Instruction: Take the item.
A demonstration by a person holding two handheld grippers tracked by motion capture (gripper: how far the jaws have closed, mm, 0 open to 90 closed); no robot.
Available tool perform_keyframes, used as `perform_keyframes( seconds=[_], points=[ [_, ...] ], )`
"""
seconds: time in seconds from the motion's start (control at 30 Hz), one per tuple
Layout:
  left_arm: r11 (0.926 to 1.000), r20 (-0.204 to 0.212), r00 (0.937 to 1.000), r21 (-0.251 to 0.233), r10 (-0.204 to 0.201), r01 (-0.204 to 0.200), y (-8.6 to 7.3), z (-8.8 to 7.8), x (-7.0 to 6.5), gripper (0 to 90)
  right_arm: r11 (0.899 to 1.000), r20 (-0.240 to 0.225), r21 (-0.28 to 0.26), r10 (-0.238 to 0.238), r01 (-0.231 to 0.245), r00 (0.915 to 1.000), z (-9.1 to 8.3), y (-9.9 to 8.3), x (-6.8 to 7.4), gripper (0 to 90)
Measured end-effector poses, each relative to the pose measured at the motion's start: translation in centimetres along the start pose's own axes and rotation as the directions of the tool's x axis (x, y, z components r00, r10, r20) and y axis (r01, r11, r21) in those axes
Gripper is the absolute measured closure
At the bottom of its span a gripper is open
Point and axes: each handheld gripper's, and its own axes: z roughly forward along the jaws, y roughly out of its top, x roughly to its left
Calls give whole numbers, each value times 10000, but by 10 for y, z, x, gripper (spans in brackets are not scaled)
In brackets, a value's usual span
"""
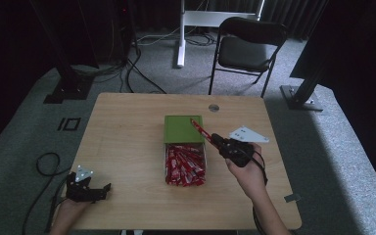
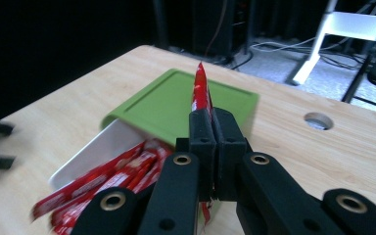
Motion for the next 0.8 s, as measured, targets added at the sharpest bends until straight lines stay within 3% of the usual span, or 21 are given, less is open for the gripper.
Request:
perform_keyframes(
  seconds=[0.23,0.4,0.8],
  points=[
    [10000,-5,10000,-2,16,-16,0,0,0,6,9982,813,-246,564,-546,9951,8,-9,-19,888],
    [10000,-12,10000,-22,13,-13,0,0,0,6,9965,1444,-248,821,-794,9861,17,-21,-34,887],
    [10000,-5,10000,-2,17,-17,0,0,0,6,9896,1941,364,1296,-1392,9724,52,-60,-49,887]
  ],
)
